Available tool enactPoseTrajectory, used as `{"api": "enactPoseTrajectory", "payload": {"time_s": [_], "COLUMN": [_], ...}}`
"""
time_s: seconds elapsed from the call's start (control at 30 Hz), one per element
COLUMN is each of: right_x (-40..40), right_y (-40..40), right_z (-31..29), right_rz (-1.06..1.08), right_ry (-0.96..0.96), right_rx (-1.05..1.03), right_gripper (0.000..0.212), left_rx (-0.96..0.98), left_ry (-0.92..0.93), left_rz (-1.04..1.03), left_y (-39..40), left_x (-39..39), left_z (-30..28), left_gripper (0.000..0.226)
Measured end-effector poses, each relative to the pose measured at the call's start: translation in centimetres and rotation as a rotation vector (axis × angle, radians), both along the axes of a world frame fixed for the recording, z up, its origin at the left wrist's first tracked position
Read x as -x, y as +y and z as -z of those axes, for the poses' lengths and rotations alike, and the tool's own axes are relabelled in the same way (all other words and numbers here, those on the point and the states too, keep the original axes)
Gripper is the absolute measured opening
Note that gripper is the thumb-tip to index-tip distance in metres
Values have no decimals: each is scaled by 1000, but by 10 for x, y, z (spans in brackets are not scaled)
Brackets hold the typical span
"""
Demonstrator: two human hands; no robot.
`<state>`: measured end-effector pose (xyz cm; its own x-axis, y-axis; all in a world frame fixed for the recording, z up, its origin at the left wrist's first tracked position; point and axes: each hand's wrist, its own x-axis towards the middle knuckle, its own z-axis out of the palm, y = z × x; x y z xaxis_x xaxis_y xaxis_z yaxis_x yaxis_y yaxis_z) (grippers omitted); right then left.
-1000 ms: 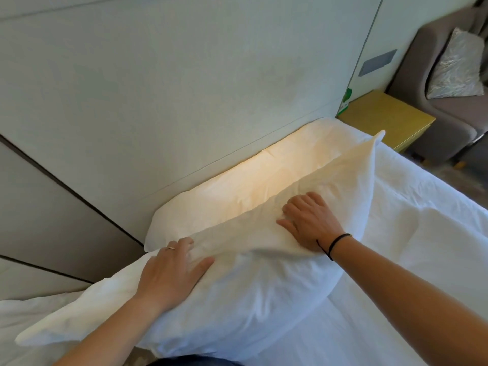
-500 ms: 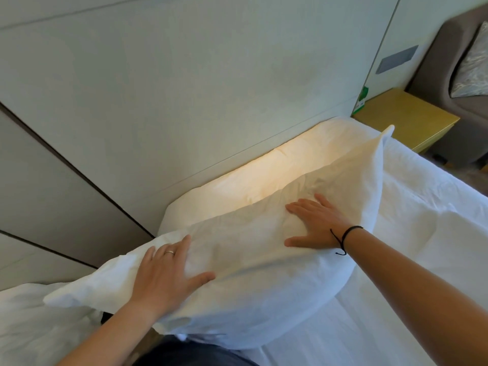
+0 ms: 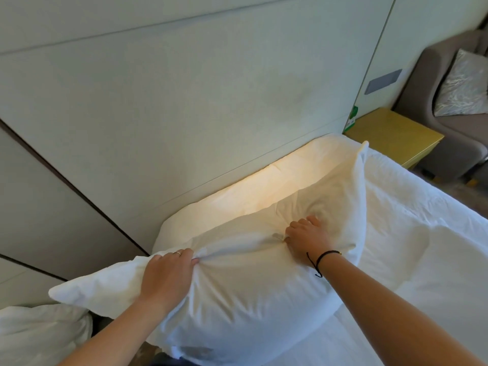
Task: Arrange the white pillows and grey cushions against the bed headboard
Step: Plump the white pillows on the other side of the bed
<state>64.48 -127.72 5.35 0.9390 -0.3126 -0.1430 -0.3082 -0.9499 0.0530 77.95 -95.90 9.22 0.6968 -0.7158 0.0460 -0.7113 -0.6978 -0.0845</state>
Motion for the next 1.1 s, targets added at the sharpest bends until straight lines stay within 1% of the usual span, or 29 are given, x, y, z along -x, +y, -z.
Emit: {"api": "enactPoseTrajectory", "payload": {"time_s": [0.1,0.17,0.23,0.3,0.4,0.53,0.6,0.67,0.73,0.83,0.93,1.07,1.1], "right_x": [5,4,0,-6,-18,-52,-71,-89,-106,-132,-149,-191,-207], "right_y": [1,-3,-11,-23,-36,-46,-50,-56,-65,-85,-107,-156,-172], "right_z": [1,-3,-9,-13,-19,-26,-27,-28,-40,-68,-104,-161,-174], "right_rz": [87,160,191,146,101,104,154,243,340,415,437,471,501], "right_ry": [-103,-170,-183,-103,27,168,179,109,-3,-161,-291,-437,-473], "right_rx": [34,10,-44,-85,-121,-24,15,30,16,15,61,221,251], "right_gripper": [27,26,23,21,29,26,24,19,10,12,15,18,19], "left_rx": [38,77,122,165,236,289,276,248,261,370,480,670,710], "left_ry": [-52,-44,-20,-15,-8,27,45,84,164,295,393,437,422], "left_rz": [16,40,74,112,181,266,280,260,223,209,232,297,310], "left_y": [-6,-14,-22,-33,-52,-78,-88,-96,-104,-117,-141,-186,-203], "left_x": [-11,-22,-35,-50,-71,-107,-128,-150,-171,-195,-211,-242,-254], "left_z": [-9,-14,-19,-24,-30,-34,-34,-34,-34,-42,-70,-117,-126], "left_gripper": [34,31,31,31,33,36,36,35,37,45,45,43,43]}}
